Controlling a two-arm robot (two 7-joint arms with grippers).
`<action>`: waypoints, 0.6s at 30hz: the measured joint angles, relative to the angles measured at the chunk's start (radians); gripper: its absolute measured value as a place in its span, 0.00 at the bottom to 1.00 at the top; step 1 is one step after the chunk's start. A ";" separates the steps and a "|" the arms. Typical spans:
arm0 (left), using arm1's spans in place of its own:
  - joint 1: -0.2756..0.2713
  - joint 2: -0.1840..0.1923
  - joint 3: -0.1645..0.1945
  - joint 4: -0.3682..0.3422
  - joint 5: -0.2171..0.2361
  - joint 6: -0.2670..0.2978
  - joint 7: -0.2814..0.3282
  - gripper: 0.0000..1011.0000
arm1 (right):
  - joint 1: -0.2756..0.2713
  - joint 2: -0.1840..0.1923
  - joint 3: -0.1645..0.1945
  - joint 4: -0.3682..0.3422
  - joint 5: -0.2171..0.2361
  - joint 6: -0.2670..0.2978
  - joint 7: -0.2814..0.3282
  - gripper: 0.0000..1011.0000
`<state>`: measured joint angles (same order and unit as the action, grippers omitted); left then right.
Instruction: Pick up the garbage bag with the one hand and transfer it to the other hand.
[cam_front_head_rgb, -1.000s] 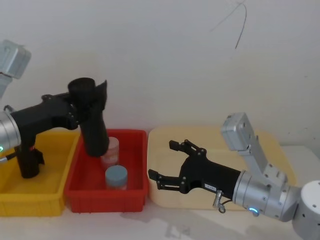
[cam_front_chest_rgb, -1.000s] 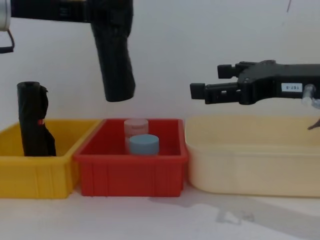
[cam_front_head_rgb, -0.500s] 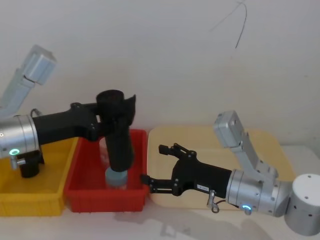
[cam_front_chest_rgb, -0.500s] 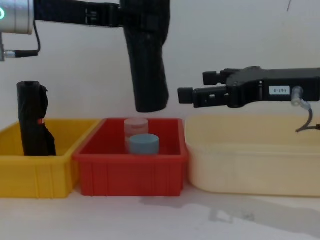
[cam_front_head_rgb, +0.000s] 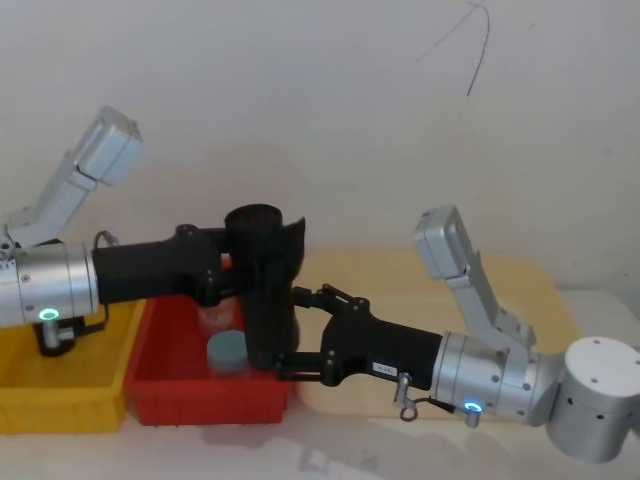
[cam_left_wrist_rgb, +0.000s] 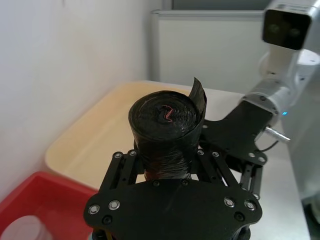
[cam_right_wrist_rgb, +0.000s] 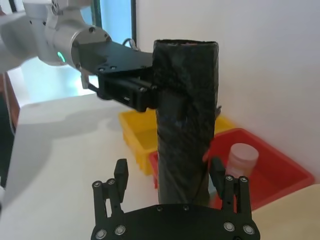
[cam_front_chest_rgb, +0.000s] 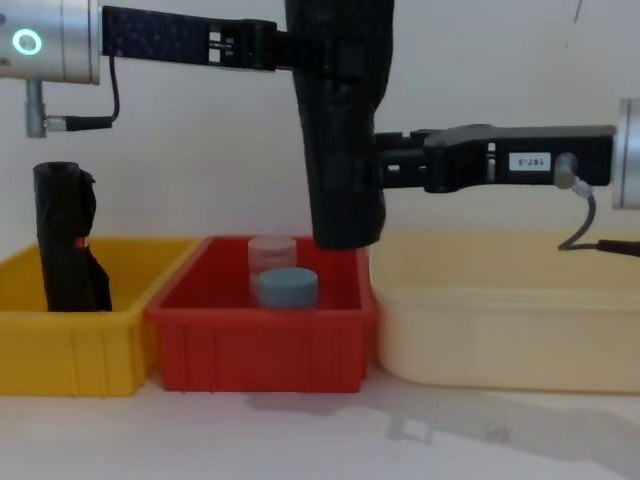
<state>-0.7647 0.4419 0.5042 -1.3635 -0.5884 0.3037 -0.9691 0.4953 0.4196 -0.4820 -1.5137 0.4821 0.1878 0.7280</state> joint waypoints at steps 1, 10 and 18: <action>-0.003 -0.001 0.005 0.005 -0.004 -0.003 -0.014 0.44 | 0.000 0.000 0.000 0.000 0.000 0.000 0.000 0.99; -0.016 -0.004 0.029 0.029 -0.030 -0.017 -0.087 0.44 | 0.011 -0.024 -0.018 0.024 0.031 0.022 0.005 0.99; -0.021 -0.005 0.043 0.045 -0.051 -0.027 -0.133 0.44 | 0.015 -0.034 -0.031 0.035 0.045 0.037 0.006 0.99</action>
<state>-0.7854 0.4370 0.5467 -1.3181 -0.6396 0.2766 -1.1016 0.5102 0.3859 -0.5127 -1.4788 0.5274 0.2247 0.7335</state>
